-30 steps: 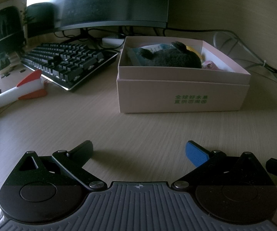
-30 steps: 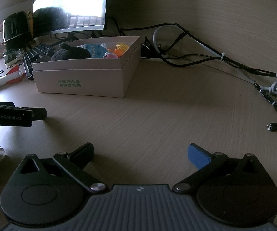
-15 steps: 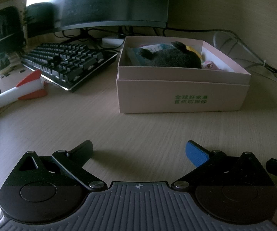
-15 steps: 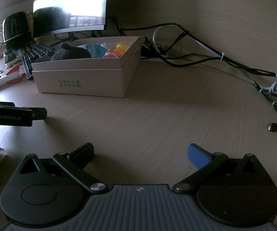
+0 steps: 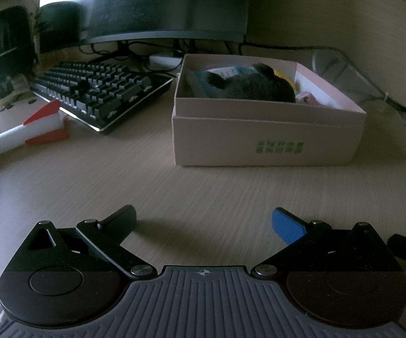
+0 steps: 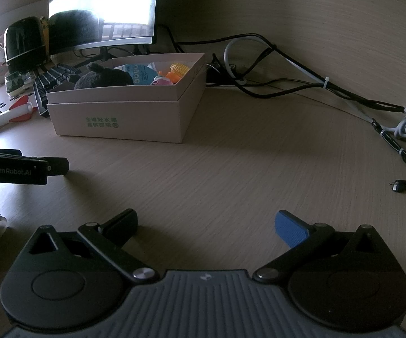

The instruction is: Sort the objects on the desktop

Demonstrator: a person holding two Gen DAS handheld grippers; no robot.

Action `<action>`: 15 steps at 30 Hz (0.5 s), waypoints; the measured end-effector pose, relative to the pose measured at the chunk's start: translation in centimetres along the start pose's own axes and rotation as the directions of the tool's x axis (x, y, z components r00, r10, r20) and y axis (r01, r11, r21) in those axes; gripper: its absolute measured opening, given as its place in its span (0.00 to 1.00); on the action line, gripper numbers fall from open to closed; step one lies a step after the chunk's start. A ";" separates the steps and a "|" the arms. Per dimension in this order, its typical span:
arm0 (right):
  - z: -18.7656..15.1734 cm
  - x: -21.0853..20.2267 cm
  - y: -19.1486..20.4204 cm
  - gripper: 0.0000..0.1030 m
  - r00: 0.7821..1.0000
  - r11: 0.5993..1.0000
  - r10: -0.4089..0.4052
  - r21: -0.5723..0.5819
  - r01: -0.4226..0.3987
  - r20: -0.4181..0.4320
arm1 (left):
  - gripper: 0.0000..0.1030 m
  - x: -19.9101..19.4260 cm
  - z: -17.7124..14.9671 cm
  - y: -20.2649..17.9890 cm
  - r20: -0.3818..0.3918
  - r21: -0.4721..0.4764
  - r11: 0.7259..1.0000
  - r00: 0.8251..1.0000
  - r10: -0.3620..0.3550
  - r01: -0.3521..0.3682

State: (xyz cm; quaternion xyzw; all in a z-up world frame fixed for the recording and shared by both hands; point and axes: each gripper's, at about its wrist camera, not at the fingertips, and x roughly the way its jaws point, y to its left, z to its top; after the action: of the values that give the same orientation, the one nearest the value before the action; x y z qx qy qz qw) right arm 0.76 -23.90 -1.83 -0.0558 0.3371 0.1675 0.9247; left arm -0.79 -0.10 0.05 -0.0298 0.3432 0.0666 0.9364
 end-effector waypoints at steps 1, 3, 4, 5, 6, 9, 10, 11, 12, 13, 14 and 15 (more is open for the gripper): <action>0.0 0.0 0.0 1.00 1.000 1.000 0.000 0.000 0.000 0.000 | 1.00 0.1 0.0 -0.1 -0.004 0.008 1.000 1.000 0.006 -0.006; 0.0 0.0 0.0 1.00 1.000 1.000 0.000 0.000 0.000 0.000 | 1.00 0.2 0.1 -0.5 -0.008 0.023 1.000 1.000 0.014 -0.014; 0.0 0.0 0.0 1.00 1.000 1.000 0.000 0.000 0.000 0.000 | 1.00 0.2 0.1 -0.4 -0.008 0.019 1.000 1.000 0.012 -0.012; 0.0 0.0 0.0 1.00 1.000 1.000 0.000 0.000 0.000 0.000 | 1.00 0.2 0.1 -0.4 -0.007 0.017 1.000 1.000 0.010 -0.010; 0.0 0.0 0.0 1.00 1.000 1.000 0.000 0.000 0.000 0.000 | 1.00 0.1 0.1 -0.4 -0.007 0.016 1.000 1.000 0.009 -0.009; 0.0 0.0 0.0 1.00 1.000 1.000 0.000 0.000 0.000 0.000 | 1.00 0.2 0.1 -0.3 -0.007 0.019 1.000 1.000 0.012 -0.012; 0.0 0.0 0.0 1.00 1.000 1.000 0.000 0.000 0.000 0.000 | 1.00 0.2 0.1 -0.3 -0.007 0.019 1.000 1.000 0.012 -0.012; 0.0 0.0 0.0 1.00 1.000 1.000 0.000 0.000 0.000 0.000 | 1.00 0.2 0.1 -0.3 -0.007 0.019 1.000 1.000 0.012 -0.012; 0.0 0.0 0.0 1.00 1.000 1.000 0.000 0.000 0.000 0.000 | 1.00 0.2 0.1 -0.3 -0.007 0.019 1.000 1.000 0.012 -0.012; 0.0 0.0 0.0 1.00 1.000 1.000 0.000 0.000 0.000 0.000 | 1.00 0.2 0.1 -0.3 -0.007 0.019 1.000 1.000 0.012 -0.012; 0.0 0.0 0.0 1.00 1.000 1.000 0.000 0.000 0.000 0.000 | 1.00 0.2 0.1 -0.3 -0.008 0.019 1.000 1.000 0.012 -0.012; 0.0 0.0 0.0 1.00 1.000 1.000 0.000 0.000 0.000 0.000 | 1.00 0.2 0.1 -0.3 -0.008 0.020 1.000 1.000 0.012 -0.012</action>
State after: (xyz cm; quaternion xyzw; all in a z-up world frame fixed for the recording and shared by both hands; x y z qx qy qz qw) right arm 0.76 -23.86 -1.84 -0.0557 0.3372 0.1673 0.9248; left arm -0.52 -0.39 0.02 -0.0187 0.3476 0.0688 0.9349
